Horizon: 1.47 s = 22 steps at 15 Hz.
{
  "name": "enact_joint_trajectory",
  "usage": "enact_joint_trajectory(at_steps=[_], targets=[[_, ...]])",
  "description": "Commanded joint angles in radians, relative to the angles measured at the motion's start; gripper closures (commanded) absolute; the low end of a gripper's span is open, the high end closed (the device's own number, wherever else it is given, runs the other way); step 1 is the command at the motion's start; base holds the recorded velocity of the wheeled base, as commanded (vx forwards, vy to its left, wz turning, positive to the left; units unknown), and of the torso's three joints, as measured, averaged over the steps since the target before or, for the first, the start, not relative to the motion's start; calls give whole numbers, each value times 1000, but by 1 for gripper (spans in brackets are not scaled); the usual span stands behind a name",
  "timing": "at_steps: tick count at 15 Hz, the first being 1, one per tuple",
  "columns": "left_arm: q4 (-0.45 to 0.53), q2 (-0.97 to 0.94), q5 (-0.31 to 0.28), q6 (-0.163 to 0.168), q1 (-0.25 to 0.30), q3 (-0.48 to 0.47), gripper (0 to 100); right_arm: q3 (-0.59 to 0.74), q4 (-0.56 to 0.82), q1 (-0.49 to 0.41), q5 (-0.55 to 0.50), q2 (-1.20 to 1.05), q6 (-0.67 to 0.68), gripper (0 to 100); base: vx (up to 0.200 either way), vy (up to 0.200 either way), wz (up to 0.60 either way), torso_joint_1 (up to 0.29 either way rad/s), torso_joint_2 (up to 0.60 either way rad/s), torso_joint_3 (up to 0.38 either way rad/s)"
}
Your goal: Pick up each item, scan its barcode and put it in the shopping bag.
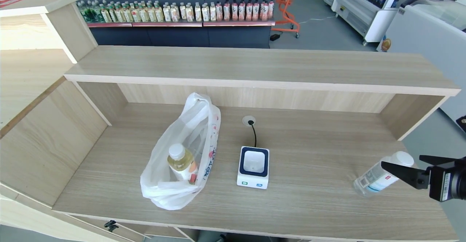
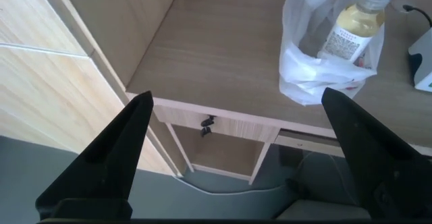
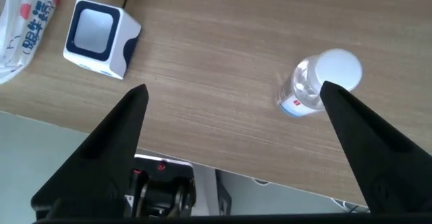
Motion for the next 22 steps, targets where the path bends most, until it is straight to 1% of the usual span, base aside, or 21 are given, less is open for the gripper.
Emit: enact_joint_trajectory(at_steps=[1, 4, 7, 9, 11, 14, 19, 22], targets=[[-1, 1, 0, 0, 1, 0, 0, 0, -1, 0, -2, 0, -1, 0, -200, 0, 0, 12, 2, -2], [1, 1, -1, 8, 1, 0, 0, 2, 1, -1, -3, 3, -1, 0, -200, 0, 0, -4, -1, 6], [1, 1, -1, 6, 1, 0, 0, 2, 1, -3, 0, 7, 1, 0, 0, 0, 0, 0, 0, 0], [1, 1, -1, 8, 1, 0, 0, 0, 25, -47, 0, 24, 4, 0, 0, -200, 0, 10, 2, 7], [1, 1, -1, 8, 1, 0, 0, -1, 71, -67, -2, 40, -1, 0, 0, -200, 0, 5, 2, 7], [1, 1, -1, 8, 1, 0, 0, -8, 131, -70, -3, 47, -28, 0, 0, -200, 0, 4, 4, -2], [1, 1, -1, 8, 1, 0, 0, -11, 128, -70, -45, 109, -67, 0, 0, -200, 0, 1, 2, 3], [1, 1, -1, 8, 1, 0, 0, -9, 122, -30, -28, 119, -73, 0, 0, -200, 0, 4, 4, 1]])
